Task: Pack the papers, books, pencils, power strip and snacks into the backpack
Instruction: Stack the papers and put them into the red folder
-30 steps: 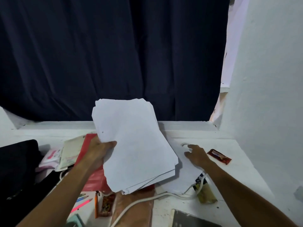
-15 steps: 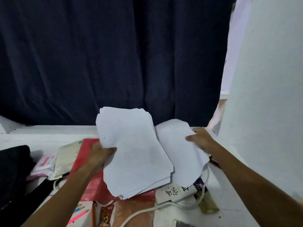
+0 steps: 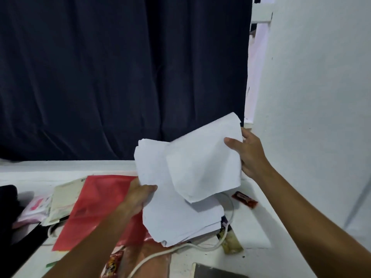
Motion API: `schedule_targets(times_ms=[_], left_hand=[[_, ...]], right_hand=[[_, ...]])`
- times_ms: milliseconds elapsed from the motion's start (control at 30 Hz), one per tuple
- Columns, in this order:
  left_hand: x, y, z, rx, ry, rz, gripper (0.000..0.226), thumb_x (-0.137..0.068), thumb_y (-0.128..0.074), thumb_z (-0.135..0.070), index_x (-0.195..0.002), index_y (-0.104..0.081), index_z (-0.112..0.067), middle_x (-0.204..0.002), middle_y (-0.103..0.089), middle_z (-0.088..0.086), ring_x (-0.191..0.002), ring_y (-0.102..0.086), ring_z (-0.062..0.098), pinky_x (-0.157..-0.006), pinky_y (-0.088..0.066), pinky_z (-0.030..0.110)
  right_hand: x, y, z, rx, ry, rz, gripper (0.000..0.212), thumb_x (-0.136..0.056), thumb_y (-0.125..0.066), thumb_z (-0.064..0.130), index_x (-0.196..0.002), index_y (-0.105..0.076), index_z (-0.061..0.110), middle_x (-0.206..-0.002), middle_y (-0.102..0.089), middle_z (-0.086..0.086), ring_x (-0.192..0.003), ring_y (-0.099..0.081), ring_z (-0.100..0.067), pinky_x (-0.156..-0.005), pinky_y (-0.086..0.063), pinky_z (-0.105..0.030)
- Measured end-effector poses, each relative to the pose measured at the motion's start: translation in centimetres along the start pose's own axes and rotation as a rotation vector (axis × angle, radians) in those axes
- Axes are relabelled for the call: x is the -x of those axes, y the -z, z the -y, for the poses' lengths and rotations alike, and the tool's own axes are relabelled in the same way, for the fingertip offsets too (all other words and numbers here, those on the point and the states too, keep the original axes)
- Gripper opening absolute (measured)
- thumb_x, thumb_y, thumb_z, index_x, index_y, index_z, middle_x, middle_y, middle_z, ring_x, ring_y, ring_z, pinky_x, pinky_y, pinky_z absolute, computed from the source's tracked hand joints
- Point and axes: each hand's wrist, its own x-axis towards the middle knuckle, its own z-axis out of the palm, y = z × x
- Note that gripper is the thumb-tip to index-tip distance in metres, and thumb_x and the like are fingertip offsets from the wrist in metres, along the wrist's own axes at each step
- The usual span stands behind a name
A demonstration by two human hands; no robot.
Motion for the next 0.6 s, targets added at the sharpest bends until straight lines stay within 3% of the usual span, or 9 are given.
schedule_targets(times_ms=[100, 167, 333, 400, 467, 533, 600], left_hand=[[1.0, -1.3, -0.8, 0.041, 0.008, 0.098, 0.04, -0.082, -0.06, 0.015, -0.117, -0.061, -0.004, -0.11, -0.071, 0.014, -0.096, -0.07, 0.03, -0.071, -0.059, 0.034], [1.5, -1.8, -1.3, 0.091, 0.017, 0.152, 0.042, -0.082, -0.059, 0.014, -0.12, -0.06, -0.004, -0.112, -0.071, 0.014, -0.099, -0.07, 0.03, -0.071, -0.059, 0.035], [3.6, -3.3, -2.7, 0.087, -0.004, 0.24, 0.044, -0.075, -0.056, 0.015, -0.113, -0.064, -0.005, -0.108, -0.072, 0.015, -0.095, -0.071, 0.029, -0.07, -0.059, 0.035], [4.3, -4.0, -3.1, 0.088, -0.008, 0.224, 0.038, -0.073, -0.051, 0.007, -0.106, -0.065, -0.007, -0.099, -0.074, 0.013, -0.086, -0.072, 0.025, -0.066, -0.059, 0.033], [4.8, -4.6, -3.3, 0.213, 0.023, 0.187, 0.028, -0.086, -0.043, -0.002, -0.1, -0.066, -0.007, -0.094, -0.072, 0.011, -0.079, -0.071, 0.024, -0.066, -0.057, 0.033], [5.6, -5.4, -3.6, 0.305, 0.025, 0.224, 0.028, -0.097, -0.041, -0.017, -0.103, -0.068, -0.01, -0.098, -0.073, 0.009, -0.088, -0.07, 0.025, -0.073, -0.056, 0.035], [6.5, -6.2, -3.6, 0.189, -0.066, 0.205, 0.016, -0.094, -0.055, -0.012, -0.105, -0.067, -0.012, -0.102, -0.073, 0.007, -0.096, -0.069, 0.026, -0.073, -0.057, 0.034]], right_hand=[[0.7, 0.7, -1.1, 0.034, -0.117, -0.039, 0.028, -0.082, -0.069, 0.0, -0.106, -0.065, 0.012, -0.102, -0.073, -0.007, -0.089, -0.071, -0.027, -0.078, -0.058, -0.042], [1.4, 1.1, -2.4, 0.159, -0.22, -0.077, 0.028, -0.078, -0.074, 0.004, -0.105, -0.066, 0.007, -0.101, -0.073, -0.01, -0.087, -0.071, -0.027, -0.079, -0.058, -0.04], [3.8, 2.0, -3.8, 0.317, -0.408, -0.006, 0.021, -0.075, -0.078, 0.008, -0.093, -0.067, 0.008, -0.088, -0.074, -0.005, -0.072, -0.071, -0.018, -0.059, -0.055, -0.026], [4.4, 2.2, -4.1, 0.296, -0.414, -0.043, 0.028, -0.072, -0.08, 0.004, -0.094, -0.063, 0.009, -0.091, -0.072, -0.007, -0.075, -0.07, -0.021, -0.061, -0.055, -0.029], [5.3, 2.0, -4.6, 0.242, -0.36, -0.141, 0.039, -0.068, -0.08, -0.002, -0.093, -0.055, 0.016, -0.096, -0.067, -0.008, -0.079, -0.067, -0.022, -0.062, -0.053, -0.031], [6.1, 1.8, -5.4, 0.202, -0.286, -0.206, 0.053, -0.065, -0.08, -0.004, -0.099, -0.049, 0.02, -0.105, -0.062, -0.01, -0.09, -0.065, -0.027, -0.072, -0.055, -0.037], [7.1, 2.0, -5.5, 0.222, -0.25, -0.203, 0.062, -0.063, -0.083, -0.001, -0.109, -0.048, 0.021, -0.107, -0.062, -0.008, -0.093, -0.065, -0.026, -0.078, -0.056, -0.039]])
